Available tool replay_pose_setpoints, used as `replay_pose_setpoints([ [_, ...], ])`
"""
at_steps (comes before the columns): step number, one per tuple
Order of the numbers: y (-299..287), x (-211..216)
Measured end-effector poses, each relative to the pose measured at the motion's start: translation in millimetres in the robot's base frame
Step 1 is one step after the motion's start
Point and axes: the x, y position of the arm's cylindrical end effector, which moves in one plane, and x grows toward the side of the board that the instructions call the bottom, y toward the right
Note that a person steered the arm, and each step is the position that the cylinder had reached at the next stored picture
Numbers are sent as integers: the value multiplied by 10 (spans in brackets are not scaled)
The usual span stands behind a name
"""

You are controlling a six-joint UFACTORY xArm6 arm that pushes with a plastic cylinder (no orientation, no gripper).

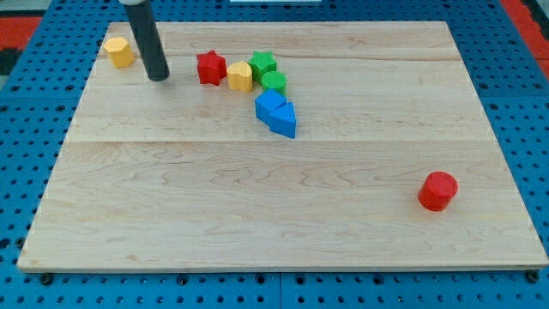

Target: Move the blue blocks towards the center right of the board

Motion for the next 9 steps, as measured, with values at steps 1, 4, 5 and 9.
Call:
replay_pose_setpoints([
  [1, 857, 323],
  [4, 1273, 653],
  [5, 1561, 909],
  [9, 1920, 1324],
])
